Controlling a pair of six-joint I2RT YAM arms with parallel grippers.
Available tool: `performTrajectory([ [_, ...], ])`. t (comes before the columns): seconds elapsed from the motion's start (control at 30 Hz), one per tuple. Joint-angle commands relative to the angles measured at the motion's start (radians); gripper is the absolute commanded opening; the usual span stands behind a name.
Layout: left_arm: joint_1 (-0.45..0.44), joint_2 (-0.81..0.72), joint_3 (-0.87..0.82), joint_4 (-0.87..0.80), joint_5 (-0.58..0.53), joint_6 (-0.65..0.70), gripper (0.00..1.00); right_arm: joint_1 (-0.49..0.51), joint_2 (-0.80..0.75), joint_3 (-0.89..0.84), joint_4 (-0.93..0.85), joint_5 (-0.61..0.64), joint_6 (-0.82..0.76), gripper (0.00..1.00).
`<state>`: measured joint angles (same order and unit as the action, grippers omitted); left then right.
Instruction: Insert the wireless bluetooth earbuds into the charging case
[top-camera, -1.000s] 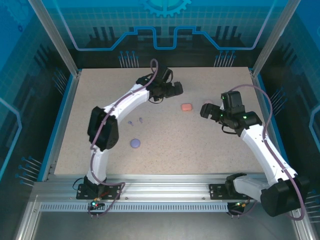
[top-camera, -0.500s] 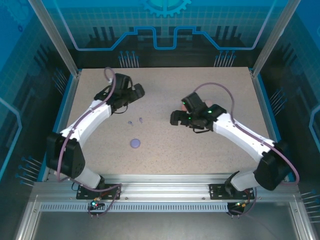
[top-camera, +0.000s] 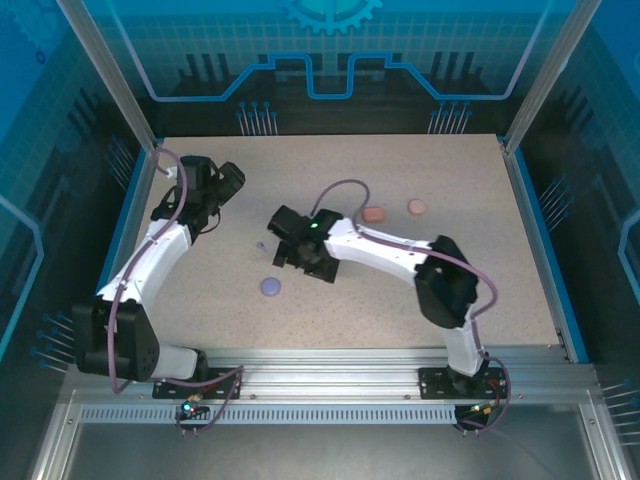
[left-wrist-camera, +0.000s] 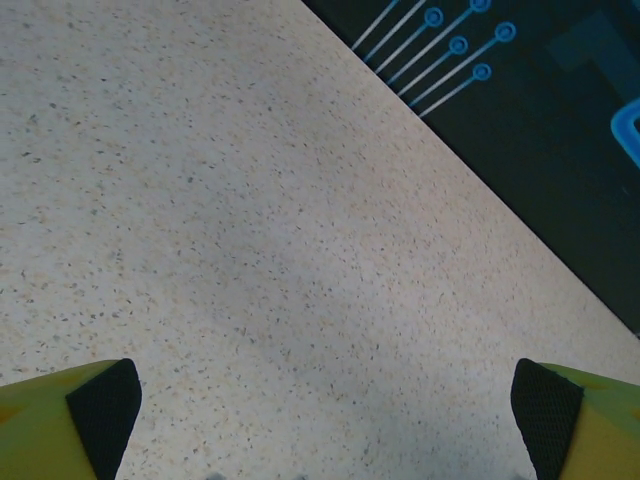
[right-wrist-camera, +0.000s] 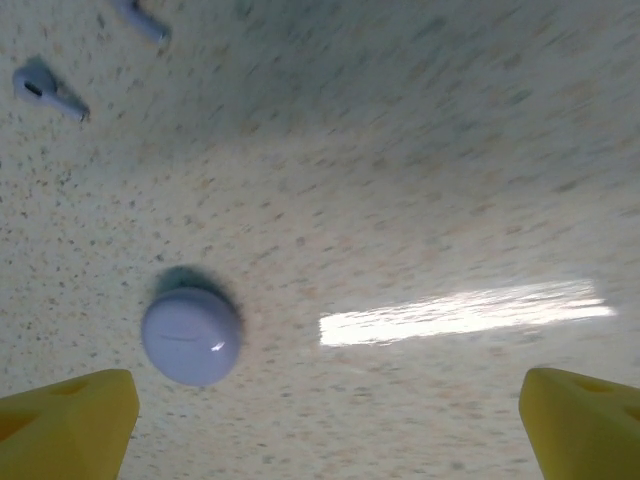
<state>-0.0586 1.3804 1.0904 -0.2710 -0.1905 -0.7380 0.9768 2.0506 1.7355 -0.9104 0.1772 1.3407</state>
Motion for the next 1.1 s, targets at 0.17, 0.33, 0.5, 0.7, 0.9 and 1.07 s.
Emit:
performTrajectory([
  [0.17, 0.086, 0.049, 0.091, -0.052, 0.099, -0.050, 0.99, 0.073, 0.247, 0.328, -0.246, -0.002, 0.149, 0.98],
  [0.33, 0.122, 0.038, 0.060, -0.039, 0.104, -0.053, 0.99, 0.089, 0.337, 0.411, -0.263, -0.008, 0.153, 0.93],
  [0.5, 0.156, 0.040, 0.054, -0.032, 0.141, -0.073, 0.99, 0.095, 0.418, 0.515, -0.289, -0.003, 0.123, 0.84],
  [0.7, 0.174, 0.043, 0.059, -0.022, 0.171, -0.077, 0.99, 0.099, 0.476, 0.590, -0.315, 0.006, 0.109, 0.81],
  [0.9, 0.175, 0.049, 0.058, -0.020, 0.175, -0.074, 0.99, 0.101, 0.522, 0.649, -0.339, -0.003, 0.107, 0.79],
  [1.07, 0.175, 0.057, 0.048, -0.013, 0.180, -0.078, 0.99, 0.104, 0.551, 0.700, -0.368, -0.006, 0.097, 0.78],
])
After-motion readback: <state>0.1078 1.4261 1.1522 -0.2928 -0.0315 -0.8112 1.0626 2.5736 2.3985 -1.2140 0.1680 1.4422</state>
